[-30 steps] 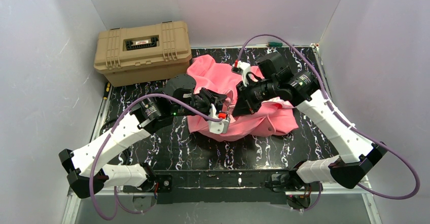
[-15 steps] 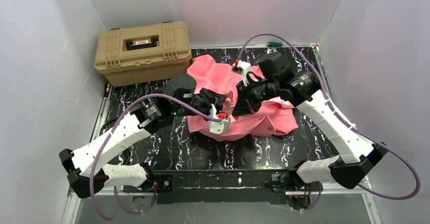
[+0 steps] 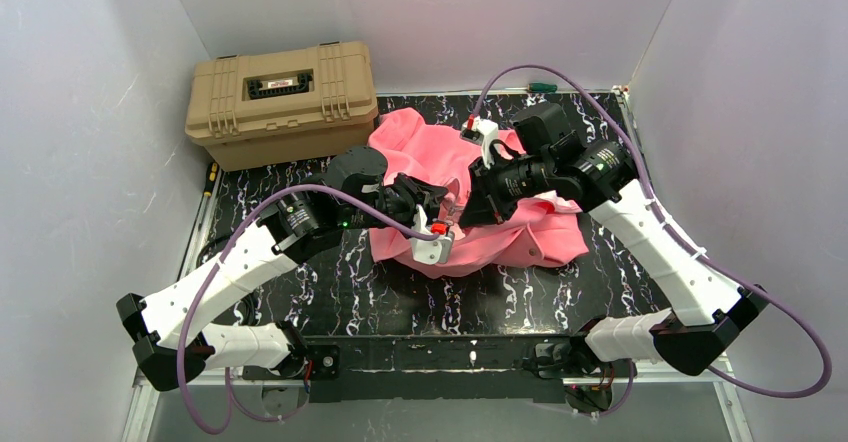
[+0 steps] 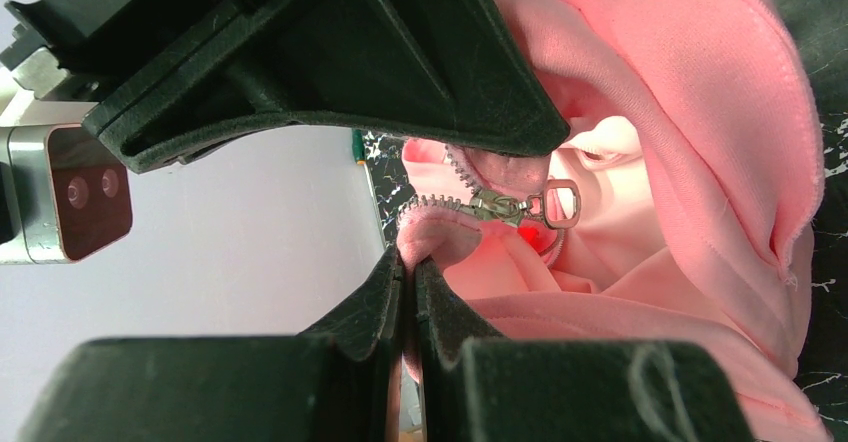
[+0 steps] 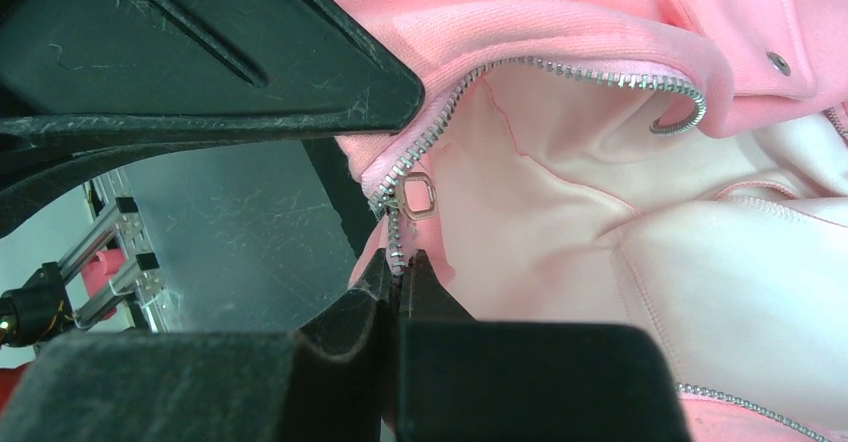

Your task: Zip up the jacket

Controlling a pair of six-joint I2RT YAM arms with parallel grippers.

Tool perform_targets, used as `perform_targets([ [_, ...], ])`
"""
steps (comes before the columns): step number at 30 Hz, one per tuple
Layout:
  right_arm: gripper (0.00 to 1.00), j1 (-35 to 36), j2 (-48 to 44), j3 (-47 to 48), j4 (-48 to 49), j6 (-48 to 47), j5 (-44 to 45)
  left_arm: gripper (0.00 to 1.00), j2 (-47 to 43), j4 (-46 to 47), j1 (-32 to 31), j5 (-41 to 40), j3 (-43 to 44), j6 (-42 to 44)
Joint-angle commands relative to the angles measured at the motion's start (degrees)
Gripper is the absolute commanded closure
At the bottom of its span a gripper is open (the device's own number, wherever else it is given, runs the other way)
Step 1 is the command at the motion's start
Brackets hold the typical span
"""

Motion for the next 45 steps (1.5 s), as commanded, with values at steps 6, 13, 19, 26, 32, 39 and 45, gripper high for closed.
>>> perform_targets([
  [6, 0.99, -1.1, -2.4, 3.4, 2.3, 1.1, -0.2, 1.00, -0.6, -0.8, -0.5, 1.9, 0.4, 1.4],
  [13, 0.99, -1.6, -2.8, 2.2, 4.8, 3.5, -0.1, 1.00, -0.6, -1.3, -0.6, 2.2, 0.2, 2.4],
  [19, 0.99, -1.8, -3.2, 1.7, 6.9, 5.0, -1.6, 1.00, -0.5, -1.8, -0.8, 2.5, 0.0, 2.8],
  [26, 0.99, -1.8, -2.0, -0.8, 7.2, 8.1, -3.3, 1.00, -0.6, -1.8, -1.1, 2.4, -0.1, 3.1],
  [32, 0.99, -1.8, -1.0, -0.4, 4.9, 7.3, -2.5, 1.00, -0.8, -1.9, -1.1, 2.9, -0.2, 3.1],
  [39, 0.99, -2.3, 0.7, 3.6, 2.5, 3.9, -3.4, 1.00, -1.1, -4.5, -1.1, 4.3, -0.2, 5.3],
  [45, 0.99, -2.6, 1.4, 5.2, 2.9, 3.6, -5.7, 1.00, -1.0, -7.3, -1.1, 5.0, -0.2, 7.0],
])
